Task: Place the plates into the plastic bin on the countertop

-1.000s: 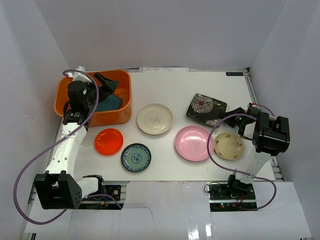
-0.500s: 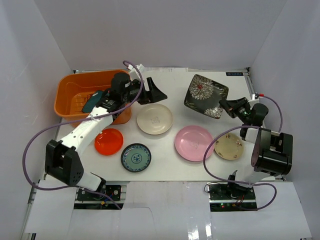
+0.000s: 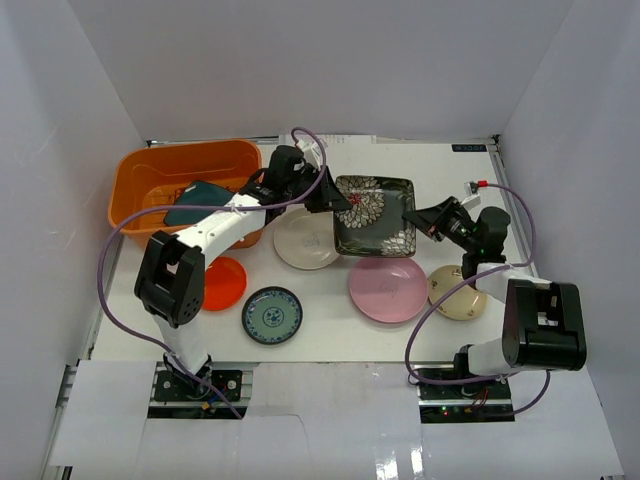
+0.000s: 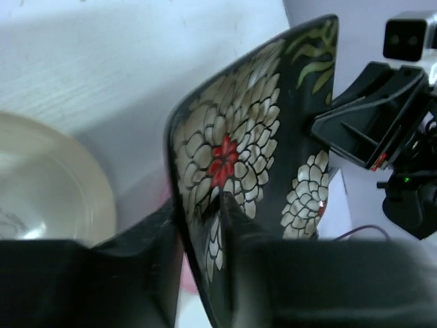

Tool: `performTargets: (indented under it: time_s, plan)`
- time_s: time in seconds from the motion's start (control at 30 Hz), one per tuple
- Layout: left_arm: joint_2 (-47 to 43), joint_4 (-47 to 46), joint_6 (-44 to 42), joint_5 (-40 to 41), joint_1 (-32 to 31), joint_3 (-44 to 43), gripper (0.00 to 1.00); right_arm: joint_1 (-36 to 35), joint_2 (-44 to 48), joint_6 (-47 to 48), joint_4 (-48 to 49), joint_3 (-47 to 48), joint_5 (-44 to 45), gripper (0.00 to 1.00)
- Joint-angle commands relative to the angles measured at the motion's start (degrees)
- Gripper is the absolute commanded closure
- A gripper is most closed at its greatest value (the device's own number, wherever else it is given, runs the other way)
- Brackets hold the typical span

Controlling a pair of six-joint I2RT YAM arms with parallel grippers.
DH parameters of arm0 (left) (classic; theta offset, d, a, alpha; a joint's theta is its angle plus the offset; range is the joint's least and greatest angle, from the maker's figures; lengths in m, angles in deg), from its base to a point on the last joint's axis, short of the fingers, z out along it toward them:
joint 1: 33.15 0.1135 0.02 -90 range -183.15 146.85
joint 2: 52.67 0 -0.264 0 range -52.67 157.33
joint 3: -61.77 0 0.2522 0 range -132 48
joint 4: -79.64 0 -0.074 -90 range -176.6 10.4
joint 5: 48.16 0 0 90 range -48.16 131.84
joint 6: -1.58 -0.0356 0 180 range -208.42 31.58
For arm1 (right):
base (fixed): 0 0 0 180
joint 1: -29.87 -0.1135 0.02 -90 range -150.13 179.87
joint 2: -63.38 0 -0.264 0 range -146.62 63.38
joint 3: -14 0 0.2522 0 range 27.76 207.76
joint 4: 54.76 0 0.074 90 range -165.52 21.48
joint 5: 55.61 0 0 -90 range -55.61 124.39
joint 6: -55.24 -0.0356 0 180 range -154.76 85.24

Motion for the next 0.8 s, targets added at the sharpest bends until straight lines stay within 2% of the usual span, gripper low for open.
performTargets:
  time_s: [0.0,0.07,0.1,0.2,0.23,0.33,0.4,0.57,0.6,0.77]
  plan:
    - [-2.44,-1.0,-0.59,1.73,-0.09,1.2,0.82,-0.24,2.31,-3.07,6.82,0.15,-1.73,0.92]
    - [-3.59,-1.45,-0.32,3.31,-0.17,2.43,0.96,-0.42,2.05,-3.33,7.52,-0.29,-2.08,0.92]
    - [-4.99,-1.45,-0.41,4.01,-0.09,2.44,1.0,-0.42,1.7,-3.68,7.78,-0.73,-2.26,0.92]
    - [-7.19,-0.75,-0.59,5.6,0.78,1.82,1.0,-0.51,1.87,-4.04,8.31,-1.34,-3.31,0.63]
    - [-9.03,-0.66,0.02,5.43,1.31,1.39,1.0,-0.59,2.04,-3.95,8.05,-1.52,-3.83,0.4]
    - [-13.85,-1.27,2.74,3.59,6.4,1.64,1.0,-0.59,3.89,-3.42,7.88,-2.92,-4.54,0.16]
    - [-16.85,-4.17,7.39,-1.15,13.42,3.92,1.0,-0.68,5.99,-2.11,6.39,-4.24,-4.63,0.09]
    - [-27.14,-3.83,12.06,-4.15,27.66,7.79,1.0,-2.0,11.0,3.33,0.16,-5.83,-3.14,0.08]
    - [-28.37,-3.56,12.94,-4.85,32.3,9.19,1.0,-2.0,11.62,4.57,-2.56,-5.83,-2.61,0.08]
    - [-34.52,1.35,12.86,0.85,45.32,14.29,1.0,-6.04,13.99,10.72,-8.64,-5.39,-0.24,0.09]
